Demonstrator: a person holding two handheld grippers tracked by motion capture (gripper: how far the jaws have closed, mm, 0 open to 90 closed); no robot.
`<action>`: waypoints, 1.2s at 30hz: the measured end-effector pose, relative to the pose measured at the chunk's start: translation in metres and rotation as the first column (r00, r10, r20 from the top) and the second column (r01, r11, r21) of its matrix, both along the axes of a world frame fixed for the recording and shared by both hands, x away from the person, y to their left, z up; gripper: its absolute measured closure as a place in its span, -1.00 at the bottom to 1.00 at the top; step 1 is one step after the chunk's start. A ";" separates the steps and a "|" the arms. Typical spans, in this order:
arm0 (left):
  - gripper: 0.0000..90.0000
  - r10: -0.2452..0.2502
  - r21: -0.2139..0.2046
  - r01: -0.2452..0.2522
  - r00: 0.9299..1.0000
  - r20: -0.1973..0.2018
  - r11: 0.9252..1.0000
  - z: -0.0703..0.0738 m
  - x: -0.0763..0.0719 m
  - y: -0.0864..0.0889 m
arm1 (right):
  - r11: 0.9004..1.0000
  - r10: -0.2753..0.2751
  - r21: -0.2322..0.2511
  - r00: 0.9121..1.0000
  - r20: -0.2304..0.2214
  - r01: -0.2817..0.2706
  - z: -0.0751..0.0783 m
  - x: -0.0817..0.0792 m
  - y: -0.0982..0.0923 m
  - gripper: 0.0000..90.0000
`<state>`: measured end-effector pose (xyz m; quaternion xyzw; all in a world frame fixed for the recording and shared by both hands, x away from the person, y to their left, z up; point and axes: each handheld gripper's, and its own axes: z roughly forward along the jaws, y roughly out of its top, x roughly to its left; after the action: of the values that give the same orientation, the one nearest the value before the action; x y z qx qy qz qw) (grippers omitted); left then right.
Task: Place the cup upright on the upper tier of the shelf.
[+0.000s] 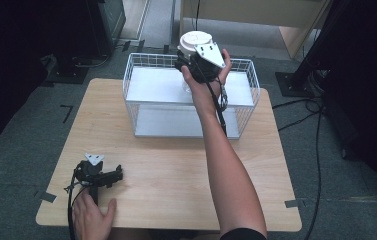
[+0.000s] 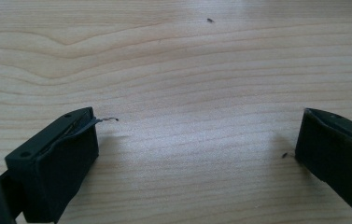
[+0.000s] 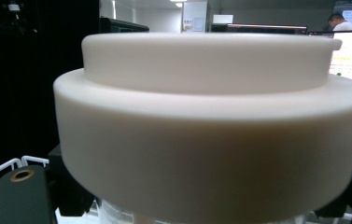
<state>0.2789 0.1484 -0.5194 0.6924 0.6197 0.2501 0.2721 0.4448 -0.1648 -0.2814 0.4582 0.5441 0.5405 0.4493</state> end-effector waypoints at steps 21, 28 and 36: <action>-1.00 0.000 0.000 0.000 1.000 0.002 1.000 0.000 0.000 0.000 | 0.995 0.096 0.015 0.991 -0.096 -0.095 -0.012 -0.010 -0.012 -0.99; -1.00 0.001 0.000 -0.001 1.000 0.002 1.000 0.000 0.000 0.000 | 0.993 0.114 0.030 0.986 -0.120 -0.112 -0.037 -0.024 -0.029 -0.99; -1.00 -0.001 0.002 0.001 1.000 0.000 1.000 0.000 0.000 0.000 | 0.992 0.128 0.019 0.984 -0.125 -0.126 -0.055 -0.044 -0.042 -0.99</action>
<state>0.2789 0.1484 -0.5195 0.6929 0.6192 0.2507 0.2716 0.4005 -0.2063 -0.3366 0.4582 0.5963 0.5412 0.3763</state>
